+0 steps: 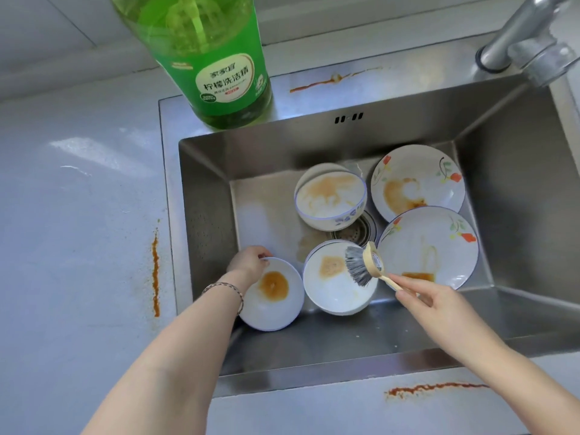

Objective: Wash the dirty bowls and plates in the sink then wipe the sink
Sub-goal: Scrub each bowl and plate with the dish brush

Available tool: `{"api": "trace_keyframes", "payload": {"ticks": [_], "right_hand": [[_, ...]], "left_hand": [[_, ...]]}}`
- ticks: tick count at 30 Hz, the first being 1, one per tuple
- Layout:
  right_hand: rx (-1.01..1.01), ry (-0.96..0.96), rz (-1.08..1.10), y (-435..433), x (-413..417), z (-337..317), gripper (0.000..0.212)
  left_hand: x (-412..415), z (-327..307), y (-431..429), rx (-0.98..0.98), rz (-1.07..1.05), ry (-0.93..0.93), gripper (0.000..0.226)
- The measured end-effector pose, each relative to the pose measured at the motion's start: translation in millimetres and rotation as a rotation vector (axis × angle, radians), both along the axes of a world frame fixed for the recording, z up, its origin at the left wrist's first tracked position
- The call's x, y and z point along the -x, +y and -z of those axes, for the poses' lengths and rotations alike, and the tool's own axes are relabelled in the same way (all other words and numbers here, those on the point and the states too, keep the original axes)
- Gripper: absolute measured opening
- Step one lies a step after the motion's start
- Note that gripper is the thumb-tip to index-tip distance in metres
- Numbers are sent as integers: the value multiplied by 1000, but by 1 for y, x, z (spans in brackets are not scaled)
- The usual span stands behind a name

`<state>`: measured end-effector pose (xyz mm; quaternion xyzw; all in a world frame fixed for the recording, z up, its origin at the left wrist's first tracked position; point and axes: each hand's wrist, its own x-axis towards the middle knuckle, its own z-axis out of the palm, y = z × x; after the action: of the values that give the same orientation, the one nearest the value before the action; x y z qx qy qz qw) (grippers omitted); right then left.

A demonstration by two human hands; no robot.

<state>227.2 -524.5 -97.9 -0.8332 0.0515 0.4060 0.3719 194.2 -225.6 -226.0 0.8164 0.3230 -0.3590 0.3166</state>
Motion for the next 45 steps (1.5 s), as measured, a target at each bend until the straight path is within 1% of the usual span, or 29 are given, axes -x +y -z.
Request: {"api": "trace_keyframes", "payload": {"ticks": [4, 7, 9, 13, 15, 17, 19, 21, 25, 27, 28, 29, 32, 33, 34, 35, 36, 38, 40, 42, 43, 45], "right_hand": [[22, -2, 20, 0, 7, 2, 30], [30, -15, 44, 1, 9, -2, 29], [6, -23, 54, 4, 7, -10, 29], [-105, -65, 80, 13, -1, -32, 31], [-172, -90, 132, 19, -3, -45, 33], [-252, -115, 217, 24, -5, -60, 38], [-330, -143, 276, 24, -8, -75, 46], [-367, -138, 257, 19, -12, -91, 48], [-410, -60, 261, -4, -19, -110, 41], [-407, -56, 296, -21, -23, -117, 34], [-406, -41, 312, -29, -25, -119, 31], [-410, -16, 324, -37, -26, -122, 29], [-417, 66, 340, -55, -29, -124, 27], [-421, 84, 328, -58, -30, -125, 26], [-423, 86, 304, -60, -31, -126, 26], [-415, 61, 268, -63, -33, -127, 26], [-386, -4, 216, -66, -36, -129, 28], [-265, -260, 51, -77, -44, -137, 31], [-184, -499, -188, -91, -49, -150, 34], [-127, -604, -458, -99, -47, -164, 41], [-38, -629, -607, -98, -45, -167, 43], [225, -709, -862, -91, -40, -166, 46]], "left_hand": [[4, 1, -2, -51, 59, -19, 19], [5, -21, -2, -117, 68, -88, 19], [7, -44, 4, -165, 72, -169, 19], [11, -97, 8, -186, -13, -336, 17], [12, -127, 0, -159, -83, -402, 23], [15, -158, -15, -105, -174, -464, 21], [20, -186, -35, -34, -274, -536, 12], [26, -208, -58, 68, -400, -590, 12], [36, -236, -112, 326, -696, -598, 19], [40, -245, -134, 439, -782, -592, 21], [43, -248, -144, 507, -787, -584, 22], [46, -249, -152, 603, -775, -572, 27], [55, -250, -177, 971, -746, -538, 62], [57, -249, -186, 1028, -758, -549, 70], [58, -246, -193, 1031, -781, -576, 77], [58, -244, -199, 994, -808, -609, 81], [58, -243, -203, 940, -831, -641, 84], [57, -242, -207, 815, -848, -685, 82], [57, -246, -208, 698, -838, -714, 79], [58, -251, -208, 620, -808, -742, 77], [58, -254, -208, 596, -790, -756, 75], [58, -262, -207, 567, -762, -768, 69]]}}
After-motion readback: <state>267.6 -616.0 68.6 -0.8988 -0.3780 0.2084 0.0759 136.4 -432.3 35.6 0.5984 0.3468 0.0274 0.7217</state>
